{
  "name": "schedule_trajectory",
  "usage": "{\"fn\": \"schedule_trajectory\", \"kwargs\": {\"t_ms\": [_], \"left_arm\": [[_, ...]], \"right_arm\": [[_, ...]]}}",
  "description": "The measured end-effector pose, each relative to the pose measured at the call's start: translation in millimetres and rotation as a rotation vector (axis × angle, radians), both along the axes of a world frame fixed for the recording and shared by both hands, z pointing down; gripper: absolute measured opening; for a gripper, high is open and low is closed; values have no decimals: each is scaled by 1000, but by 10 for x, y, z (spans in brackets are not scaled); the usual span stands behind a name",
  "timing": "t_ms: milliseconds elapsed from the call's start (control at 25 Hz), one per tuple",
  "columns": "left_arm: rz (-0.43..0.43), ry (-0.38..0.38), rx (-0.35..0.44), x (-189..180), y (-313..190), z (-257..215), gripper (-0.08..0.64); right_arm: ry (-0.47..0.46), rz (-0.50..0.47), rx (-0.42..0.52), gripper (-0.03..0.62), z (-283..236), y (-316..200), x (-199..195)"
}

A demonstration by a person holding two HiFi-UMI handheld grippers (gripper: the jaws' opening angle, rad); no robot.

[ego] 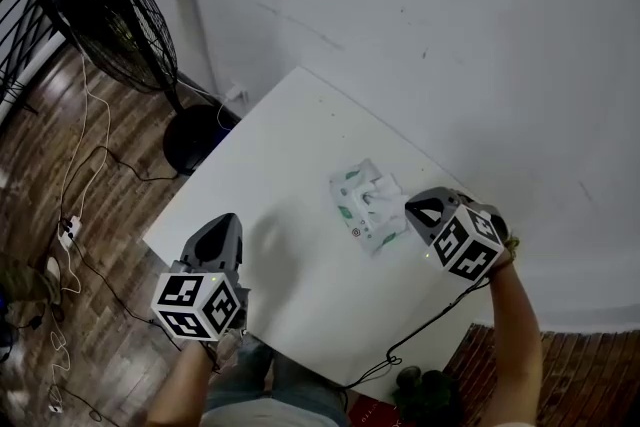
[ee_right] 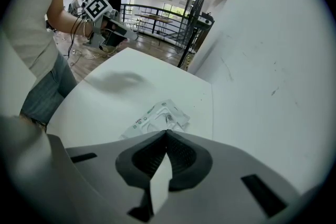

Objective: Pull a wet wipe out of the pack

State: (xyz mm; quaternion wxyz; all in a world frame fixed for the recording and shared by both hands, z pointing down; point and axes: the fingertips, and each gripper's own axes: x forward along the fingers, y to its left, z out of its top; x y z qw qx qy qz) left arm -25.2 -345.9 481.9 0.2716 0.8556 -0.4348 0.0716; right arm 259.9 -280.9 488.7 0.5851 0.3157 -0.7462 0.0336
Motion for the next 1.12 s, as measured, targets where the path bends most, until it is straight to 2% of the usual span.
{"fn": "schedule_trajectory", "kwargs": {"t_ms": [1120], "left_arm": [[43,56,56,-87,123,-324,11]], "right_arm": [[69,84,102,2,-605,254,-41]]}}
